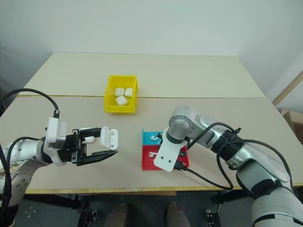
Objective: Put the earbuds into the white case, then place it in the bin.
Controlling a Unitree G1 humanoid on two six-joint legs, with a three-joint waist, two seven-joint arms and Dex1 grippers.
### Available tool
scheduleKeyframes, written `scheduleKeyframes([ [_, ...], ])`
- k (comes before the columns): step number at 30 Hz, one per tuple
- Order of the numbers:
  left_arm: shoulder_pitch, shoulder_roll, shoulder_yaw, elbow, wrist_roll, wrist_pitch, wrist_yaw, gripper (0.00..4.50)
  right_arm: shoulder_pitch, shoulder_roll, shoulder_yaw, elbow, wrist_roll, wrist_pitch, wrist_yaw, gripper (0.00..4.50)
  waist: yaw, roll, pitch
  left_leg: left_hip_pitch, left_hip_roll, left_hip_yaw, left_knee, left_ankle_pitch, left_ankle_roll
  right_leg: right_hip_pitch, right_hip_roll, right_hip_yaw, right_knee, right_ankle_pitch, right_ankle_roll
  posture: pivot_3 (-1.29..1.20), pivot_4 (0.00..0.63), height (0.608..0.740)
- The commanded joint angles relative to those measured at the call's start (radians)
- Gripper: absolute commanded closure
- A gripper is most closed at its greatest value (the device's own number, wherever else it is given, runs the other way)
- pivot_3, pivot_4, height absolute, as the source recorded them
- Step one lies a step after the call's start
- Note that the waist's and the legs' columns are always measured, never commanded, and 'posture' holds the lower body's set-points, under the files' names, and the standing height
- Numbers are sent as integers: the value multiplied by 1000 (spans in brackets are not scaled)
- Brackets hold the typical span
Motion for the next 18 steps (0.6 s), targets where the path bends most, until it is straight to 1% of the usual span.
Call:
scheduleKeyframes([
  [1,-5,5,0,-35,1,-20,2,1700,-11,-1,-16,-5,-4,-21,49,2469,0,0,0,0,0,0,0,0,0,0,0,0,0,0,0,0,150,740],
  [8,-5,7,-3,-35,7,-20,4,1700,-5,-3,-14,-3,-10,-22,49,2469,0,0,0,0,0,0,0,0,0,0,0,0,0,0,0,0,150,740],
  [11,-6,8,-5,-36,9,-19,2,1700,-3,-4,-14,-1,-11,-25,49,3022,0,0,0,0,0,0,0,0,0,0,0,0,0,0,0,0,150,740],
  [12,-7,9,-6,-36,9,-19,1,1700,1,-1,-18,-1,-14,-25,46,3331,0,0,0,0,0,0,0,0,0,0,0,0,0,0,0,0,150,740],
  [18,-10,11,-5,-34,7,-15,-1,1700,7,4,-25,0,-25,-26,41,3331,0,0,0,0,0,0,0,0,0,0,0,0,0,0,0,0,150,740],
])
